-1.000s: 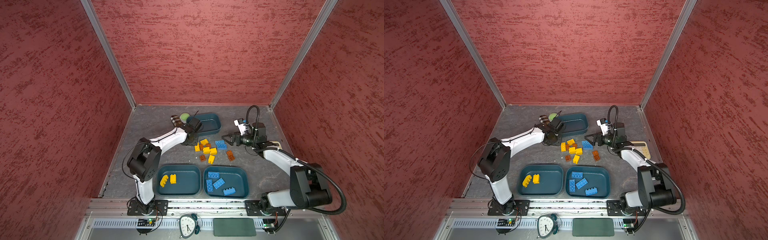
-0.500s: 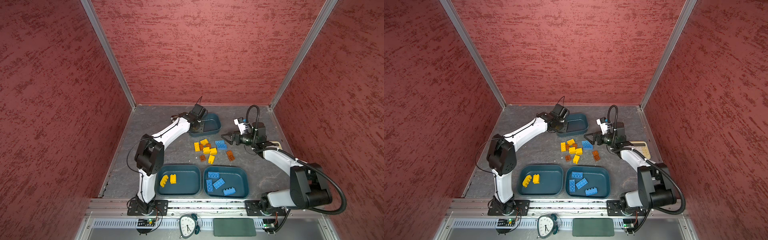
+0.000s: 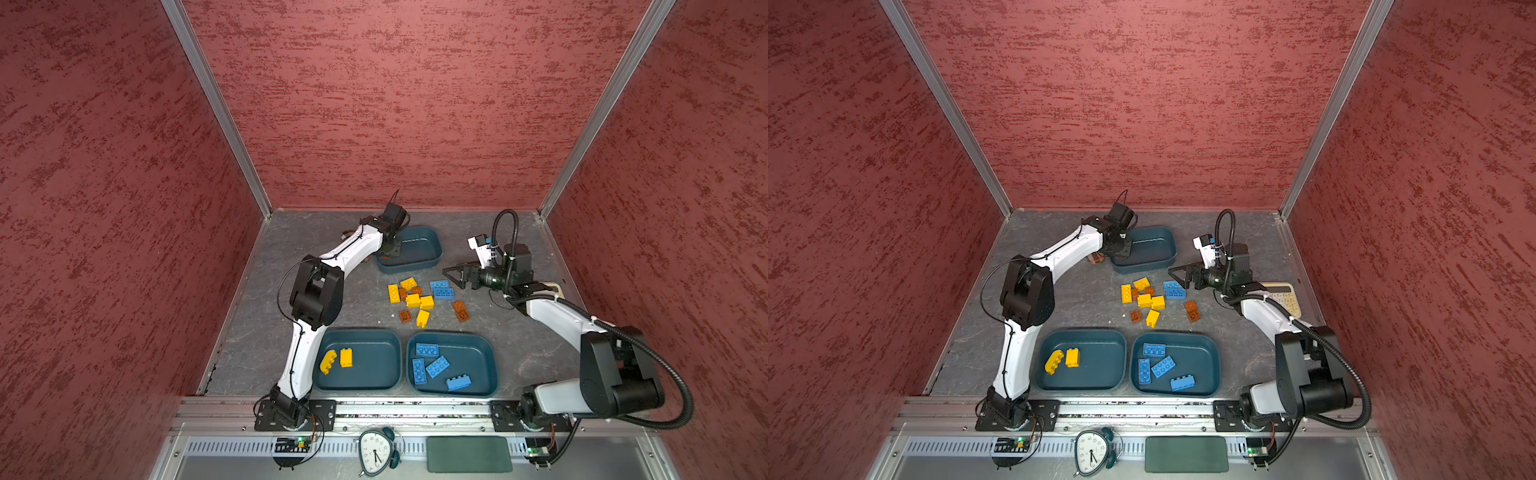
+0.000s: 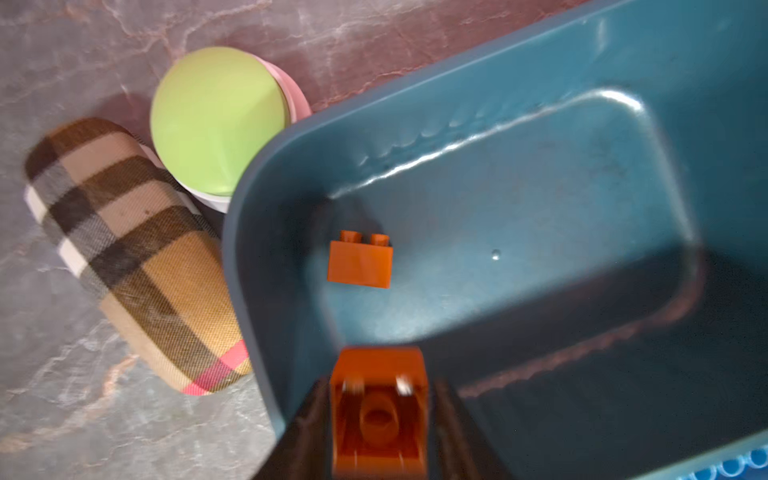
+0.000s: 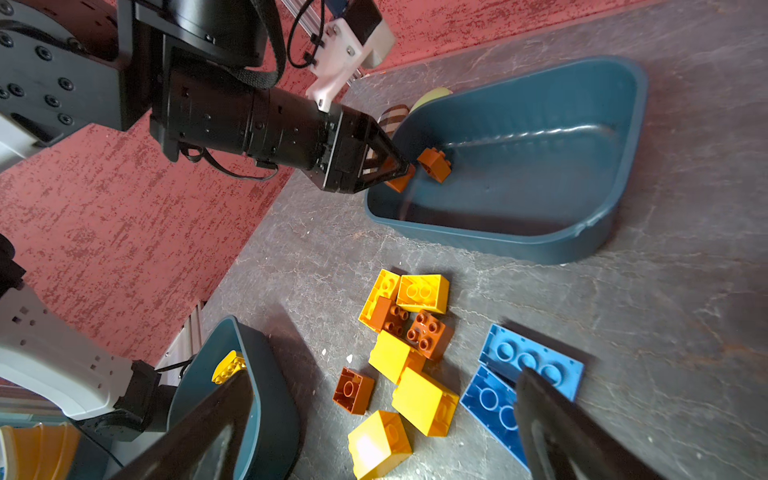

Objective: Sort the legos into containers by color
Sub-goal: 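Carry the brown brick into the far bin and open the left gripper, then move the left gripper to the pile and grasp a long yellow brick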

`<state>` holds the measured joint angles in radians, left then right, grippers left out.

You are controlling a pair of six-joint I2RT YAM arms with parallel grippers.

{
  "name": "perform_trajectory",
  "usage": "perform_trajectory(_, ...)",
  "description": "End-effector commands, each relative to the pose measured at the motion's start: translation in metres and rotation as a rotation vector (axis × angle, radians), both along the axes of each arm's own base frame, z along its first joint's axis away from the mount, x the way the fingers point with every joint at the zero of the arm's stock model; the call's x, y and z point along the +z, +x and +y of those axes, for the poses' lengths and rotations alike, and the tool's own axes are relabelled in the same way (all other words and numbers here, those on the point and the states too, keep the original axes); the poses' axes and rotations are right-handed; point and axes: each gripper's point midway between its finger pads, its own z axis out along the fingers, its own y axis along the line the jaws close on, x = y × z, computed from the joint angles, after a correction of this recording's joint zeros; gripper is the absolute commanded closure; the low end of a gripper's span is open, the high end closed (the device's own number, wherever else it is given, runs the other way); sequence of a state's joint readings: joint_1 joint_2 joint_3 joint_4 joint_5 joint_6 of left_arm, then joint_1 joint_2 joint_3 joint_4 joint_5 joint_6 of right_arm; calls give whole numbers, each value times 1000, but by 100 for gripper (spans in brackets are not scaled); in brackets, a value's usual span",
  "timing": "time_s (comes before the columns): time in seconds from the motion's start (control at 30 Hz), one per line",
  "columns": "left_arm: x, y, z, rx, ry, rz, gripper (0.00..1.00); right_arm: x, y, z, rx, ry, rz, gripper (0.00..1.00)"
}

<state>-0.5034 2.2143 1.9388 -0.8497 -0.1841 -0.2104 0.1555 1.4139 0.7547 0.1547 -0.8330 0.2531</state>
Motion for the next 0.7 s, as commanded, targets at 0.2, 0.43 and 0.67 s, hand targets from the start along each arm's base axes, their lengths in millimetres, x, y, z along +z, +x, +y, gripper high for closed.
perform_trajectory(0.2, 33, -31, -10, -31, -52, 2, 38, 6, 7, 1, 0, -24, -31, 1)
perform_trajectory(0.43, 27, -98, -11, -1, -117, 104, 35, 3, 7, 2, 2, -14, -22, 1)
perform_trajectory(0.67, -3, -147, -9, 62, -159, 205, 38, 1, 8, 3, 10, -6, -17, 1)
